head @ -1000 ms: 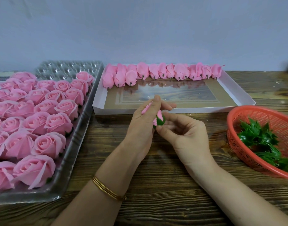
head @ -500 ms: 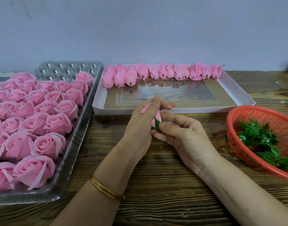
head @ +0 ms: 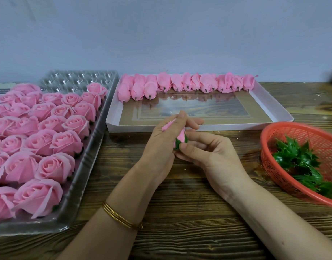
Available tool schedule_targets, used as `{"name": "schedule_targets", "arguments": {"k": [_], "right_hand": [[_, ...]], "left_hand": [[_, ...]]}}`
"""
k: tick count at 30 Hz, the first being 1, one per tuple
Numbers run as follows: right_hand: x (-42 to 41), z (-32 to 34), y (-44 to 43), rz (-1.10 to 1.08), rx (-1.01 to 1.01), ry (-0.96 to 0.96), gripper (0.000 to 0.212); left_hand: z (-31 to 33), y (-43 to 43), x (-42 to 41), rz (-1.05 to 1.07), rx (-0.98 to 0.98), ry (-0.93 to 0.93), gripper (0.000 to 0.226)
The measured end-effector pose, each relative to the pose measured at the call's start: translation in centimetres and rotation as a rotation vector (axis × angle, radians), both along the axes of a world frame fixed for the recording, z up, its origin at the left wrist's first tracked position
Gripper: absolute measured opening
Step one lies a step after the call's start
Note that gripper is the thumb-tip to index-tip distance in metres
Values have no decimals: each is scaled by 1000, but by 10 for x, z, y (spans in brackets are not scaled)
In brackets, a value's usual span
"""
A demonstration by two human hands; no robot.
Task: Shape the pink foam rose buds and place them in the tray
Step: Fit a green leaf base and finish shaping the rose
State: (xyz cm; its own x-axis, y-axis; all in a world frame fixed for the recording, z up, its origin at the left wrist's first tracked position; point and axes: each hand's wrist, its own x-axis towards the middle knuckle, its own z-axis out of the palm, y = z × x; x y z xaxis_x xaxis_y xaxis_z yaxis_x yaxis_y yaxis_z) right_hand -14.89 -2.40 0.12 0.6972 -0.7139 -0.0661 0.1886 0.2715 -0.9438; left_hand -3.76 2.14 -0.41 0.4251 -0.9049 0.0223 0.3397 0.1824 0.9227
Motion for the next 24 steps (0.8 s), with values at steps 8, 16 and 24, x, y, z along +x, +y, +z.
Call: {"name": "schedule_targets", "arguments": {"k": [8,16,24], "right_hand": [[1,-2,2,-40,-74,72,19],[2,-6,-2,-83,-55,51,23],[4,-11,-8,-115,-27,18,32]], "left_hand": [[-1,2,1,-34,61,-58,31],[-3,2,2,-38,52,33,51],[-6,2,2,-79,70,55,18]]}}
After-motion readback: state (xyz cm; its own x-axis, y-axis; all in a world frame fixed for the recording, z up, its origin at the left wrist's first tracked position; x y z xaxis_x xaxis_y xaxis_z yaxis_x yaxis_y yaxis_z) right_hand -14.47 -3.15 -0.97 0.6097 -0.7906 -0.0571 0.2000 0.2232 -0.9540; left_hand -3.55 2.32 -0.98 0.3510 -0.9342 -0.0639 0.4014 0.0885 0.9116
